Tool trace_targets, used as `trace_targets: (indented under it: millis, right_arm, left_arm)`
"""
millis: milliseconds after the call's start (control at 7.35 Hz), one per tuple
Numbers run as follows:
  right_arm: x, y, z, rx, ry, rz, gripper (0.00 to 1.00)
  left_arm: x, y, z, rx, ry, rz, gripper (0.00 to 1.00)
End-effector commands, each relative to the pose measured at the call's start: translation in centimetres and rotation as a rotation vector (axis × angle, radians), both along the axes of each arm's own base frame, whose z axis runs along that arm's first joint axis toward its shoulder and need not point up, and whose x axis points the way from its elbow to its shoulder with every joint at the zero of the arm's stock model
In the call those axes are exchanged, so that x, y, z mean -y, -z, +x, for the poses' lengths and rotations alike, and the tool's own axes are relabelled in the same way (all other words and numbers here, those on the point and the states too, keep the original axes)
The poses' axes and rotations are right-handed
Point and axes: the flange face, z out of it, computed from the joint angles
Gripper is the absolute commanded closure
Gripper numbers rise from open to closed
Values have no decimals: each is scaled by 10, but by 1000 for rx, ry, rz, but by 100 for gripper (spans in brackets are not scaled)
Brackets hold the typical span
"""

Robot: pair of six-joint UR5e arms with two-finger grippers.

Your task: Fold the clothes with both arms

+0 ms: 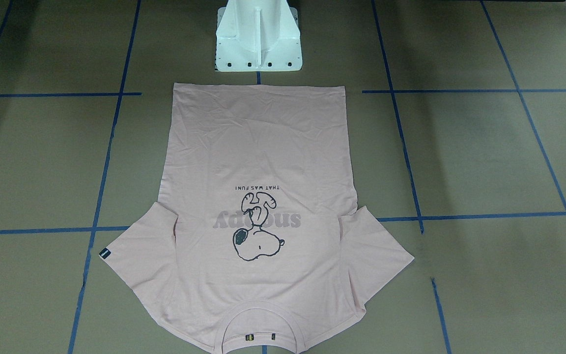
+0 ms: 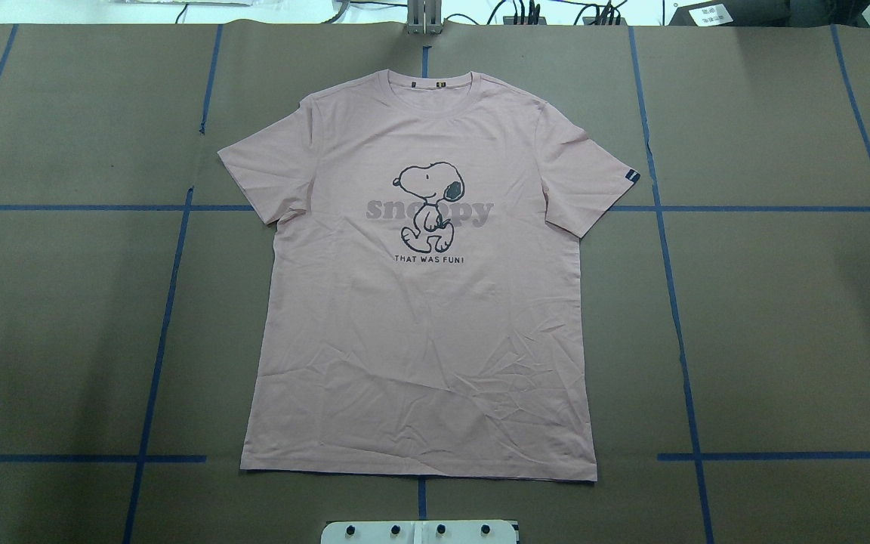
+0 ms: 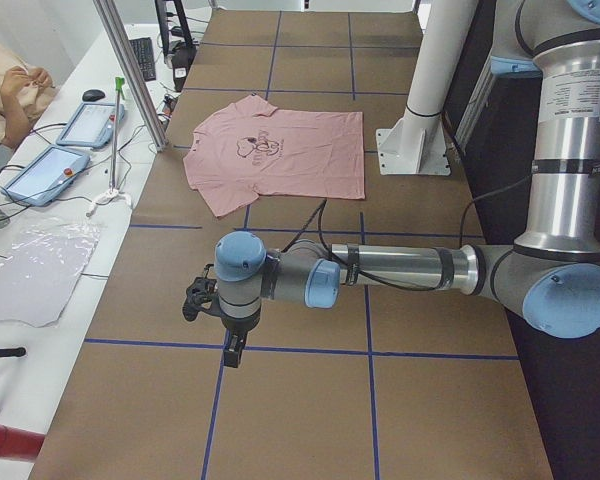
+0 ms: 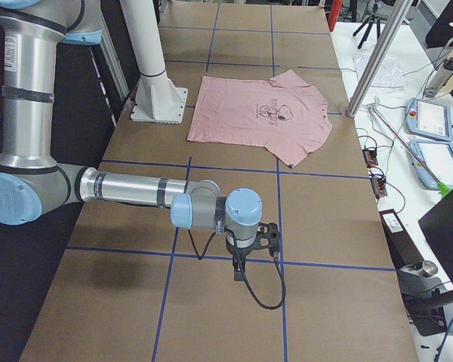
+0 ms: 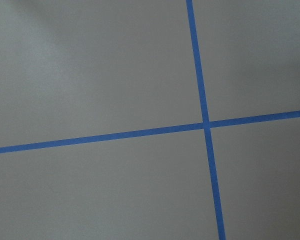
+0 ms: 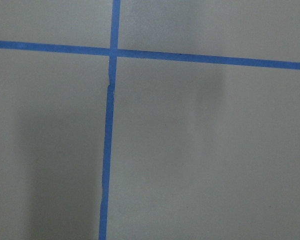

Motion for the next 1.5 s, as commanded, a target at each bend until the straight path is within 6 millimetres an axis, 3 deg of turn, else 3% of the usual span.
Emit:
trace_targets:
  millis: [0, 272, 544, 680, 952, 1088, 1224, 1360]
  right_arm:
    - [3, 6, 0, -3, 2, 33, 0]
    - [10, 16, -3, 4, 3, 87, 0]
    - [31, 47, -20, 1, 40, 348, 0]
    - [61, 75, -28, -10, 51, 477, 0]
    - [105, 83, -34, 12, 36, 478, 0]
    - [112, 92, -35, 20, 33, 492, 0]
    - [120, 102, -40, 55, 39, 498, 0]
    - [139, 129, -53, 91, 23, 502, 0]
  left_arm:
    - [2, 5, 1, 0, -3, 60, 0]
    - [1, 6, 1, -1, -3, 68, 0]
    - [5, 8, 0, 8, 1, 140, 0]
    - [9, 20, 1, 4, -2, 218, 0]
    - [29, 47, 2, 18, 4, 484, 0]
    - [62, 72, 2, 16, 4, 616, 0]
    - [70, 75, 3, 11, 1, 629, 0]
    - [75, 85, 9, 5, -11, 649, 0]
